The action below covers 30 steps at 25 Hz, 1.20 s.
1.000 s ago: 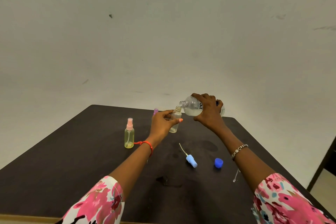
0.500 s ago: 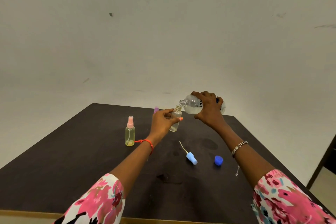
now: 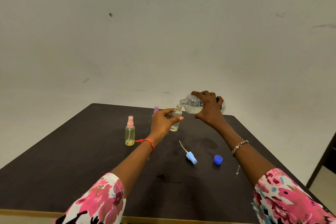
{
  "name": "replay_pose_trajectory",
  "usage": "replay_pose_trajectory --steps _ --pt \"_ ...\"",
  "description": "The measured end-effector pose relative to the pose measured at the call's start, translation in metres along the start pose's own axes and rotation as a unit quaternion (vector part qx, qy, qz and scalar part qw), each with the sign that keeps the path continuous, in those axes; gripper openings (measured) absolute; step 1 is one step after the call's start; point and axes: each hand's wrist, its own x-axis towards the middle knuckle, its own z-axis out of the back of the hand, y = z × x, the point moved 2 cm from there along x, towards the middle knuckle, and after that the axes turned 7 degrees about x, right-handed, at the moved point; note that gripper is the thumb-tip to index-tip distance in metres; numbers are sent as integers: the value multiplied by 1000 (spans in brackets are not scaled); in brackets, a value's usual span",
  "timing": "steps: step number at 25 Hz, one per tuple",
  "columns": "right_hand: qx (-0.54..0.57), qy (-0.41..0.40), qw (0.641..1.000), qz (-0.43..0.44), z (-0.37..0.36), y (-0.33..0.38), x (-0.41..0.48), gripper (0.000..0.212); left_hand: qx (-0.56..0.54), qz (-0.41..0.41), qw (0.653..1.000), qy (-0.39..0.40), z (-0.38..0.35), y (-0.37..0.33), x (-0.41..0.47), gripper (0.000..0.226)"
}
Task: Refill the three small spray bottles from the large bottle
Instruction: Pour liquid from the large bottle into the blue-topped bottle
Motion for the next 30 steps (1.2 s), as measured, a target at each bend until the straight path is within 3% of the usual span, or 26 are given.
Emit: replay_pose_trajectory --steps 30 --pt "-10 -2 1000 6 4 1 -4 69 -19 3 1000 0 -2 -4 -8 50"
